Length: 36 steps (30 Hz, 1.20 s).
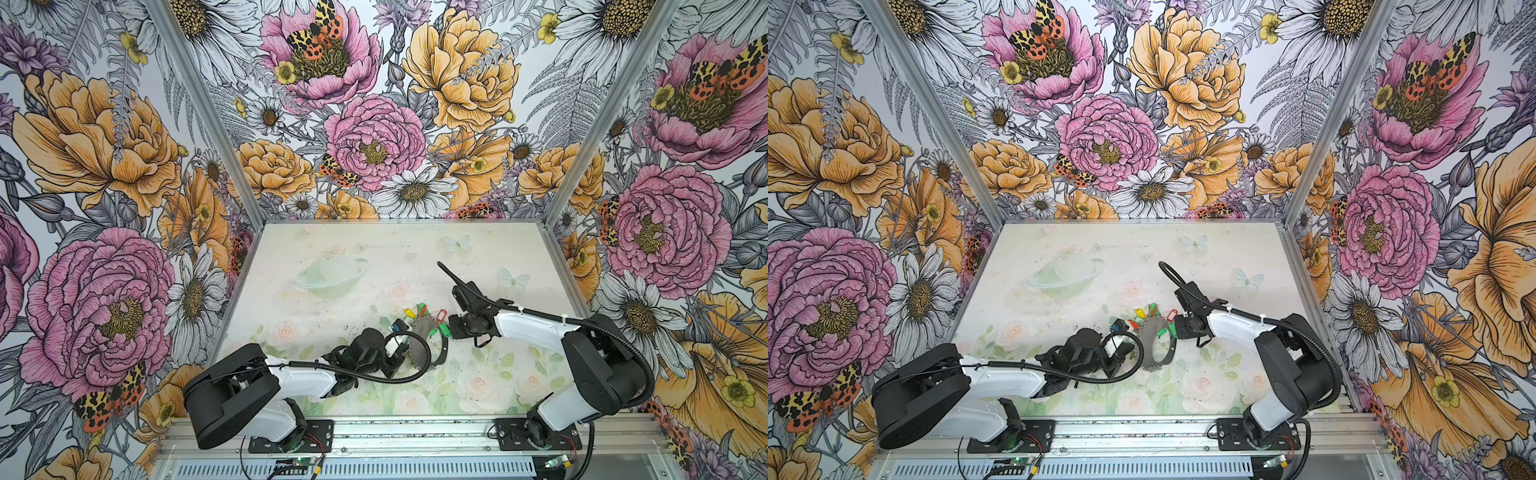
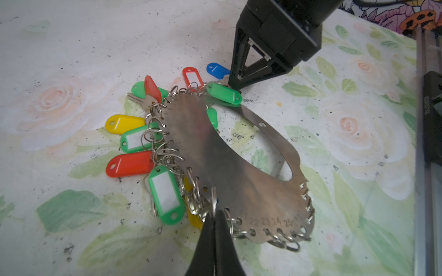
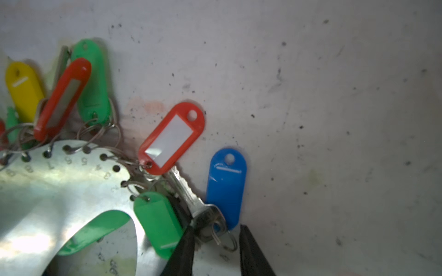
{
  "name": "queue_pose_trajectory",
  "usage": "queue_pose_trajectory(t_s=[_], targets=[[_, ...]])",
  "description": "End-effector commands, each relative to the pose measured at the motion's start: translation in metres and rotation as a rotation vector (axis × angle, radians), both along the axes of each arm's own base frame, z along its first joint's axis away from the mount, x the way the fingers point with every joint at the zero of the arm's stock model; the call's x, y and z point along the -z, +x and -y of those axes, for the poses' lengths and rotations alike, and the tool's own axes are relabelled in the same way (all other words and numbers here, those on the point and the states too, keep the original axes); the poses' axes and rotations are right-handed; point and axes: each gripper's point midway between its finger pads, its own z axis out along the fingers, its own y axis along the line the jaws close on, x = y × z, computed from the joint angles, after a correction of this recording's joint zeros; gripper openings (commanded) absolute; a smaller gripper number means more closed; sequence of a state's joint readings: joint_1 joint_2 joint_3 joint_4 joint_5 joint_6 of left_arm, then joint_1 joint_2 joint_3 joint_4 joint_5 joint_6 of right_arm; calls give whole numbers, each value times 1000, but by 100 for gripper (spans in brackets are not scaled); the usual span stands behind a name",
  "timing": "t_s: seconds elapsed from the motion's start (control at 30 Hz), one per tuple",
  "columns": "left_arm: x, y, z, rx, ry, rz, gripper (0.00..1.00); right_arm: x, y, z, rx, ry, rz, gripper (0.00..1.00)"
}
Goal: Put the keys on the keyring
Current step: 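Lower the right gripper and close it on the blue-tagged key's ring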
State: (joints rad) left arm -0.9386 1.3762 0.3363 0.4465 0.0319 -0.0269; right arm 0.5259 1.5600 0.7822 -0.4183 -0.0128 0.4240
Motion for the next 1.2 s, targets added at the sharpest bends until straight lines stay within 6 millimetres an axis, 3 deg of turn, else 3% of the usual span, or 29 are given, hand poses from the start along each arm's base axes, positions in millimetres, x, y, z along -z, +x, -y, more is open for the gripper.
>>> queue_pose_trajectory(t_s=[0.0,0.23,0.3,0.83,1.17], targets=[[-10,4,4,-4,-22,41,0,-1,0,-4,-18,-6,3,39],[-8,4,4,-4,-17,39,0,1,-2,-12,-37,18,-17,32],[-8,4,4,-5,-17,37,0,0,-1,-12,-34,15,-13,26],[-8,4,5,-4,-18,36,0,-13,7,-8,-11,2,43,10],[-7,4,6,0,-19,30,0,-23,14,-1,2,-28,97,5]])
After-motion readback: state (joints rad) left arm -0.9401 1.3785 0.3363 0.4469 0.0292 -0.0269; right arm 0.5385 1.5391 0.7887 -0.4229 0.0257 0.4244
